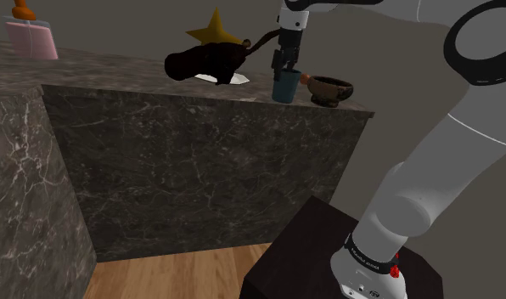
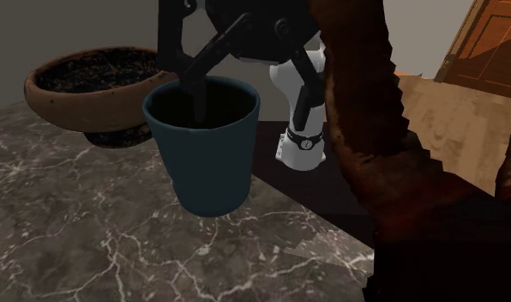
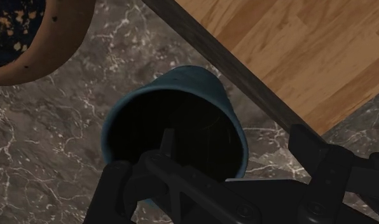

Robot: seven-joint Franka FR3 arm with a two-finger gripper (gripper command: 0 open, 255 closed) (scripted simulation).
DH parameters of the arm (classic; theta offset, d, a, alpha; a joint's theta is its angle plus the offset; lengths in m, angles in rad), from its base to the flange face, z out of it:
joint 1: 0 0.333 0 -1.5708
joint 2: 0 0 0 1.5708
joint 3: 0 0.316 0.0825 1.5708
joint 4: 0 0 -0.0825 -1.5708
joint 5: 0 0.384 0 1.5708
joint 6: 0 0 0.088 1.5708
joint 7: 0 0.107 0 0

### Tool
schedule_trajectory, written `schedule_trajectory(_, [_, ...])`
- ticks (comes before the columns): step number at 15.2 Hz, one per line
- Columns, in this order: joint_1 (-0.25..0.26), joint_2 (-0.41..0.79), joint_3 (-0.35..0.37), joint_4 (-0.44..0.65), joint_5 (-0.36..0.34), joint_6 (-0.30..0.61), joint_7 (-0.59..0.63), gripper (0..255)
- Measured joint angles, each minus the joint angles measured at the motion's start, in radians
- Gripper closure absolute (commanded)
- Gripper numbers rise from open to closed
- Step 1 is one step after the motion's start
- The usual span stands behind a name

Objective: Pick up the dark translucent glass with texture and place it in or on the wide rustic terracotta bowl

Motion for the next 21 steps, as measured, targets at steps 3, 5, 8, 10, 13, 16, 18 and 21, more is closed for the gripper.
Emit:
schedule_trajectory(3, [0.0,0.001,0.0,0.002,0.0,0.0,0.0,255])
schedule_trajectory(5, [0.0,0.0,-0.001,0.0,0.0,0.001,-0.001,255])
schedule_trajectory(8, [0.0,0.001,-0.001,0.0,0.0,0.002,-0.001,255])
schedule_trajectory(10, [-0.001,0.001,-0.002,-0.002,0.0,0.003,-0.001,255])
schedule_trajectory(13, [0.001,0.003,0.0,0.005,0.001,-0.006,-0.002,255])
schedule_trajectory(16, [0.001,0.017,-0.001,0.056,0.004,-0.043,-0.01,255])
schedule_trajectory(18, [0.001,0.024,-0.001,0.087,0.005,-0.068,-0.014,255])
schedule_trajectory(21, [0.003,0.037,0.001,0.141,0.007,-0.11,-0.017,255])
